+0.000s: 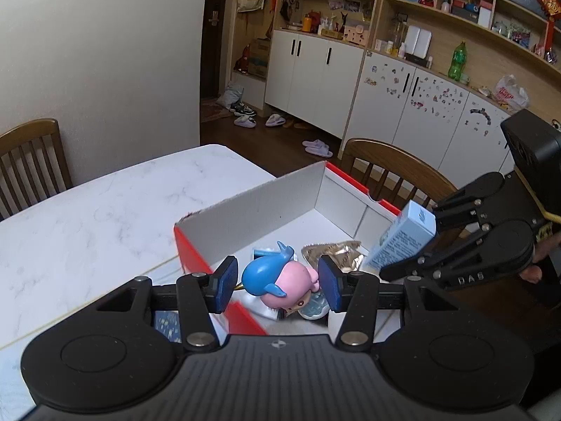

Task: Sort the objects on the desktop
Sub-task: 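Lift the toy figure and light-blue box and carry them over the shoebox, then open both tools to drop the toy figure and box into the shoebox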

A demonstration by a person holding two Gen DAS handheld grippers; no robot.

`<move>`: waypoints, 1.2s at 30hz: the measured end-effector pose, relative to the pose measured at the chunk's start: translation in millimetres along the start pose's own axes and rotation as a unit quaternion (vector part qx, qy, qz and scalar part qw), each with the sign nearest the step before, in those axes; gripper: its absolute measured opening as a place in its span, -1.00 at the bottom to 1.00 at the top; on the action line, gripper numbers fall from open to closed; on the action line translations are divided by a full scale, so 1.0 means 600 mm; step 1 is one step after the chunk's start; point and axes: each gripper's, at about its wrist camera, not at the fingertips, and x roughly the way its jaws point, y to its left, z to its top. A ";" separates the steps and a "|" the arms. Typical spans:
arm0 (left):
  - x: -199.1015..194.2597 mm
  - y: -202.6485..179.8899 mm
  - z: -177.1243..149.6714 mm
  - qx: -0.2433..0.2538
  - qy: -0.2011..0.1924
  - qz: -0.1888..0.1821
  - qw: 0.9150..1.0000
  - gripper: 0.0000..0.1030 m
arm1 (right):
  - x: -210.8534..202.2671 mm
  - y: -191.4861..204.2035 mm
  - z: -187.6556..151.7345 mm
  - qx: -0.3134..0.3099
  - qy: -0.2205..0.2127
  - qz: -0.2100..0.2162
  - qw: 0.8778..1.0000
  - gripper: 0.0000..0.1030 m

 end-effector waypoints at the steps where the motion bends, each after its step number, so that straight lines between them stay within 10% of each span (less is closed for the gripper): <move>1: 0.010 -0.001 0.005 0.001 0.002 0.001 1.000 -0.06 | 0.004 -0.006 0.000 0.002 0.002 -0.001 1.000 -0.45; 36: 0.277 -0.008 0.027 0.056 0.136 0.056 0.988 -0.05 | 0.163 -0.073 0.023 -0.015 0.151 0.076 0.986 -0.45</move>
